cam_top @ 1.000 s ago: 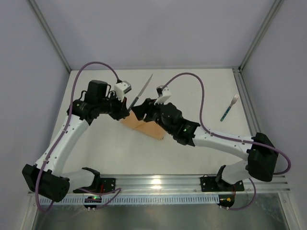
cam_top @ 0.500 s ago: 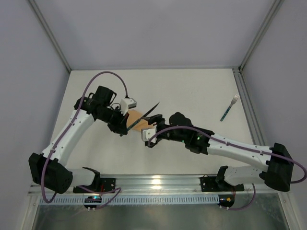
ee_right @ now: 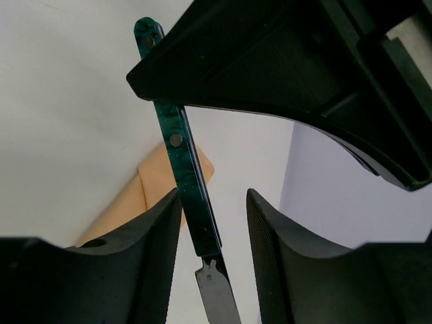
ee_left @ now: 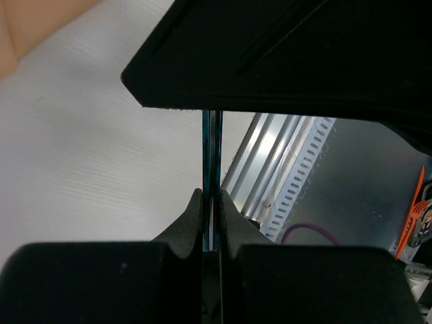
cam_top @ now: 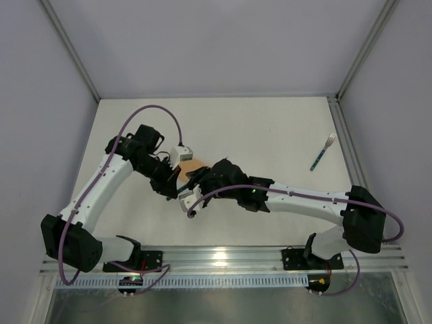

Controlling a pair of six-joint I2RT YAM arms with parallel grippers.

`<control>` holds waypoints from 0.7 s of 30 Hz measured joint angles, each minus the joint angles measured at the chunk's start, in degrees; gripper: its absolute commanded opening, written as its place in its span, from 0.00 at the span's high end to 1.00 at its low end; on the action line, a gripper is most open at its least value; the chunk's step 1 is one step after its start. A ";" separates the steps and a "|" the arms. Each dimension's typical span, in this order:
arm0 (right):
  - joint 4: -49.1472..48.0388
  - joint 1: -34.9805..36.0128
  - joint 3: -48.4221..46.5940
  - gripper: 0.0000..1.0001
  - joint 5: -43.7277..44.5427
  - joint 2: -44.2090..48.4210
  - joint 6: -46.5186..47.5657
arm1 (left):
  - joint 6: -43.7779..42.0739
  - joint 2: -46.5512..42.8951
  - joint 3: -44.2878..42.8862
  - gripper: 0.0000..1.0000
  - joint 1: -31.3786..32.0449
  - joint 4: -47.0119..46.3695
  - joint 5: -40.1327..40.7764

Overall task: Fold the napkin into a case and place the utensils inside
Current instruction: Pass from the left arm to the right

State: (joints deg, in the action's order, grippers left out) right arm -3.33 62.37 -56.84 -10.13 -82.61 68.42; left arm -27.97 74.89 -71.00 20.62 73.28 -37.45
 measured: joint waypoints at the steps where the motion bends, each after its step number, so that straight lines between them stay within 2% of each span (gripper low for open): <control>1: -0.04 0.33 -0.11 0.58 0.33 -0.44 0.26 | -0.07 0.09 0.00 1.00 0.00 0.07 -0.13; 2: -0.07 0.68 -0.17 0.68 0.76 -0.92 0.46 | -0.17 0.17 0.00 1.00 0.00 0.11 -0.22; 5: 0.48 1.29 -0.20 0.83 1.95 -2.16 0.90 | -0.70 0.22 0.00 1.00 -0.02 0.24 -0.02; 6: 1.38 1.38 -0.20 0.95 2.05 -2.34 0.94 | -0.96 0.22 0.00 1.00 -0.02 0.22 0.07; 9: 2.14 1.62 -0.17 0.96 2.56 -2.60 0.24 | -1.03 0.22 0.00 0.99 0.00 0.17 0.42; 10: 2.12 1.68 -0.20 0.96 2.73 -2.60 -0.33 | -1.01 0.13 0.00 0.96 0.00 0.07 0.50; 11: 2.16 1.75 -0.24 0.96 3.02 -2.62 -1.03 | -0.87 0.11 0.00 0.78 0.00 -0.04 0.57; 14: 3.32 1.99 -1.09 0.96 5.11 -2.64 -5.53 | 0.70 -0.04 0.00 0.55 0.07 -1.51 1.68; 21: 7.06 0.96 -1.97 0.96 10.75 -2.62 -21.03 | 5.88 -3.45 0.02 0.39 0.09 -8.63 6.69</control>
State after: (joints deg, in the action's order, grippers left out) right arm 3.73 63.33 -58.81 0.62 -85.23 47.40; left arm -22.09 71.44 -70.98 20.71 64.64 -30.76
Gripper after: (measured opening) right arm 0.178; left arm 0.550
